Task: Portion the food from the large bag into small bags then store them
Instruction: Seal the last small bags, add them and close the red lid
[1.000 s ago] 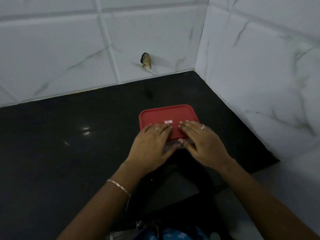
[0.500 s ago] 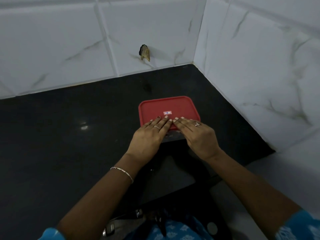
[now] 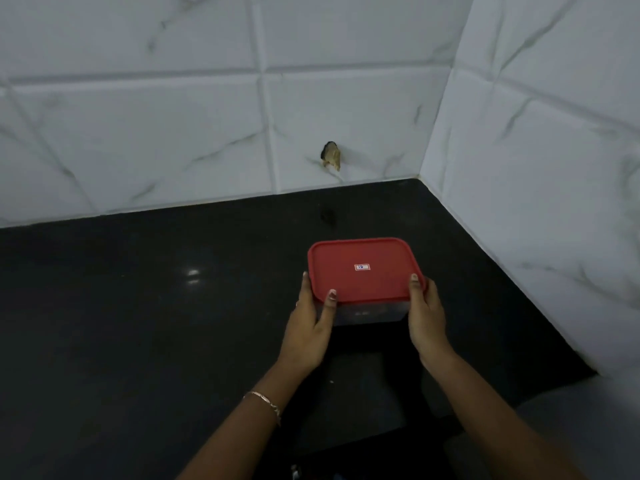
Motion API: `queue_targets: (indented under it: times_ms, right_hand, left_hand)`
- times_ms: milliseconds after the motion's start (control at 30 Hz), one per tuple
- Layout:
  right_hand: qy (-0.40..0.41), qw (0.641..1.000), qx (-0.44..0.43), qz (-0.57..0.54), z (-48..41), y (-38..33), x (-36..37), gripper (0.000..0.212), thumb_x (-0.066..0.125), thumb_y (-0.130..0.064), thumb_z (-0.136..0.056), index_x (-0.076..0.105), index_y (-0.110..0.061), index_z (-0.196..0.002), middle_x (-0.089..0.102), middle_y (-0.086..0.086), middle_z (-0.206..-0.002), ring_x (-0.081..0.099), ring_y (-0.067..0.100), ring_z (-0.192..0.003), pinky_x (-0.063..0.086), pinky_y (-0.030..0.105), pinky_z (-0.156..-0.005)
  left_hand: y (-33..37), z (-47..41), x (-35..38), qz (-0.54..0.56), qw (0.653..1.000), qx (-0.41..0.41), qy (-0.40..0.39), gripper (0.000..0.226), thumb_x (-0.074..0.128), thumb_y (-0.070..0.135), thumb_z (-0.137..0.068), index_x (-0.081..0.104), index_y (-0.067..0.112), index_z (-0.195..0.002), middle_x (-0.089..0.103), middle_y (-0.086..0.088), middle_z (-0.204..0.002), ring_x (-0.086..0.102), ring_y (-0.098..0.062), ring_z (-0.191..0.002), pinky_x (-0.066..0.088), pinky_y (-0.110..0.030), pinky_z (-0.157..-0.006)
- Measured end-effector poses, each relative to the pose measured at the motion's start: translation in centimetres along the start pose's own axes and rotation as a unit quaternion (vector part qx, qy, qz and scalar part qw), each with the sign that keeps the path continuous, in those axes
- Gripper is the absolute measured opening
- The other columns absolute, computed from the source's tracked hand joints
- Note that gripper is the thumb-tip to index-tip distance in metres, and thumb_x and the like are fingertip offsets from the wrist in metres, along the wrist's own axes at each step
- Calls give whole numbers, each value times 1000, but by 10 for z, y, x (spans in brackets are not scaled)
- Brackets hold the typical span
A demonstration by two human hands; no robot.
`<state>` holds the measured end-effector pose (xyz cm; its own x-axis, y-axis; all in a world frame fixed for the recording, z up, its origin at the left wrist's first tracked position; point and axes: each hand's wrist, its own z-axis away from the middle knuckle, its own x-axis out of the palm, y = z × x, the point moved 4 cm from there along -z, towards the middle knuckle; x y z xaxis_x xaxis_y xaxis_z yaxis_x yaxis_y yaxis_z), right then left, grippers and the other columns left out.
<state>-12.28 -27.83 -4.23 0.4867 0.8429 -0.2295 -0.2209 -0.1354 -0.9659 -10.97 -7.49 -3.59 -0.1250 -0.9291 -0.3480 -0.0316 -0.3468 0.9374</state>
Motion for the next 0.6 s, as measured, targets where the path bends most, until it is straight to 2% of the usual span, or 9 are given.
queue_targets:
  times_ms: [100, 233, 333, 433, 500, 533, 600]
  right_hand:
    - [-21, 1000, -12, 12, -5, -4, 22, 41, 34, -46, -101, 49, -21, -131, 57, -2, -108, 56, 19, -101, 40, 30, -84]
    - [-66, 997, -30, 19, -8, -17, 61, 38, 32, -48, -101, 49, -25, -126, 59, -5, -105, 57, 14, -93, 41, 29, -81]
    - [-115, 993, -35, 17, -11, -30, 92, 41, 30, -47, -102, 45, -24, -132, 56, -8, -103, 56, 12, -95, 41, 28, -82]
    - [-151, 987, -42, 44, -19, -38, 123, 47, 28, -50, -101, 43, -22, -136, 59, 0, -113, 56, 15, -95, 43, 32, -85]
    - [-158, 984, -52, 57, -23, -44, 139, 48, 27, -48, -102, 42, -19, -137, 60, 4, -119, 55, 17, -97, 43, 33, -85]
    - [-162, 983, -57, 67, -25, -47, 146, 48, 27, -47, -102, 42, -18, -137, 59, 5, -119, 54, 17, -96, 42, 32, -84]
    - [-176, 978, -64, 92, -29, -52, 155, 49, 26, -47, -103, 40, -16, -139, 58, 6, -119, 51, 17, -94, 39, 31, -82]
  left_hand:
    - [-1, -7, -18, -5, 998, -11, 55, 69, 38, 53, -95, 20, 21, -153, 44, 3, -147, 46, -13, -131, 35, -22, -105]
    - [-7, -18, -49, 26, 995, -28, 96, 53, 42, 40, -100, 31, 22, -148, 56, 7, -125, 56, -11, -113, 48, -40, -101]
    - [-16, -30, -77, 17, 987, -51, 153, 47, 44, 32, -101, 37, 18, -146, 58, 2, -124, 58, -20, -113, 49, -44, -98]
    - [-22, -42, -103, 31, 979, -64, 190, 45, 43, 29, -101, 40, 18, -145, 59, -6, -128, 58, -24, -114, 50, -49, -96]
    - [-24, -50, -116, 25, 977, -65, 200, 44, 42, 26, -102, 39, 16, -145, 57, -3, -128, 56, -20, -114, 49, -45, -98]
    - [-23, -53, -122, 22, 977, -66, 202, 44, 41, 24, -102, 38, 15, -146, 55, -1, -126, 54, -18, -114, 48, -39, -97]
    - [-24, -60, -130, 5, 978, -75, 197, 46, 40, 22, -103, 36, 11, -147, 52, -2, -127, 51, -17, -114, 44, -21, -86]
